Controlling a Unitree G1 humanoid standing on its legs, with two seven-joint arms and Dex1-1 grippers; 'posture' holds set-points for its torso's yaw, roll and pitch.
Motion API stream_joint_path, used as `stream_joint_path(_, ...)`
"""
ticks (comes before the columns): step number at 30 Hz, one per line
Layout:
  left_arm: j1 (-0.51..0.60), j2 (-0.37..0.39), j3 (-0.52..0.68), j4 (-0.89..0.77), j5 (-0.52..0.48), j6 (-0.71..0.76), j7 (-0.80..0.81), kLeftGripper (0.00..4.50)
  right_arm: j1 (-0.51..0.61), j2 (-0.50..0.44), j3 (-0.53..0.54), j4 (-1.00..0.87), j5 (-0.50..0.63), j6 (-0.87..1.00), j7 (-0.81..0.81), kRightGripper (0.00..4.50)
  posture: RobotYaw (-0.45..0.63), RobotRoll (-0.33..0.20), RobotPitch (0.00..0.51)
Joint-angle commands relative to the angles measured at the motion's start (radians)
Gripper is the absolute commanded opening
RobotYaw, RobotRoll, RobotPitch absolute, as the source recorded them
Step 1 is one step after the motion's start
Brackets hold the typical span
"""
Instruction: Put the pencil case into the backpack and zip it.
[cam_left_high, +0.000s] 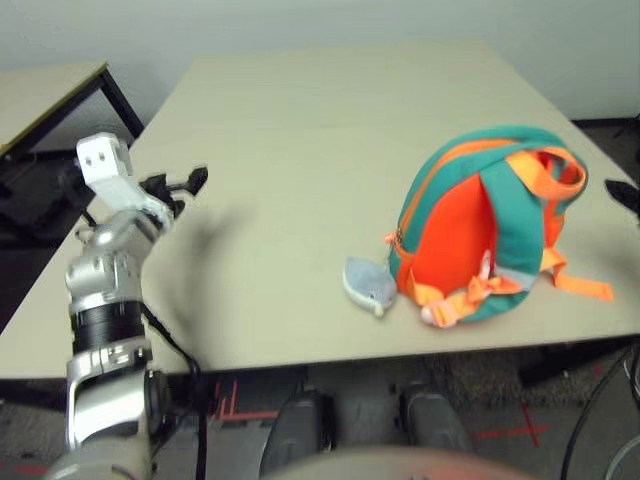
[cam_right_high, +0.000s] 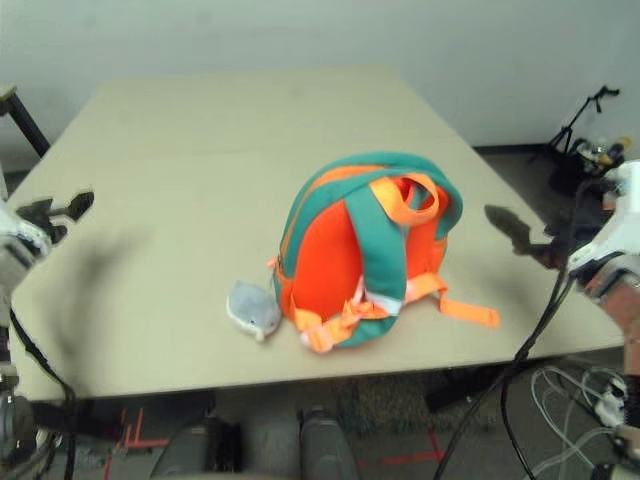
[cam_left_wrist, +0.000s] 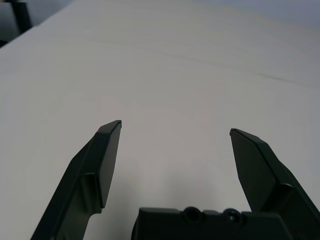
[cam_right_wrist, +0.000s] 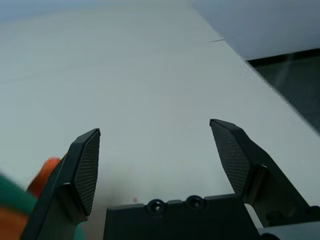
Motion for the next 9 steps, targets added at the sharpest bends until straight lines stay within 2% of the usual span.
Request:
stream_joint_path(1, 0.029, -0.011, -0.01, 0.069, 0.055, -0.116, 0.025, 4.46, -0.039, 0.031, 0.034, 0.158, -0.112, -0.151, 0.02, 4.5, -0.04, 0.0, 0.046)
stream_joint_path(6, 0.037, -0.027, -0.009, 0.145, 0.08, -0.197, 0.059, 4.46, -0.092, 0.098, 0.03, 0.316, -0.185, -0.308, 0.012, 4.5, -0.04, 0.0, 0.065)
stream_joint_path(9, 0.017, -0.025, -0.022, 0.194, 0.09, -0.221, 0.052, 4.46, -0.089, 0.131, 0.03, 0.345, -0.206, -0.346, 0.021, 4.5, -0.05, 0.0, 0.066)
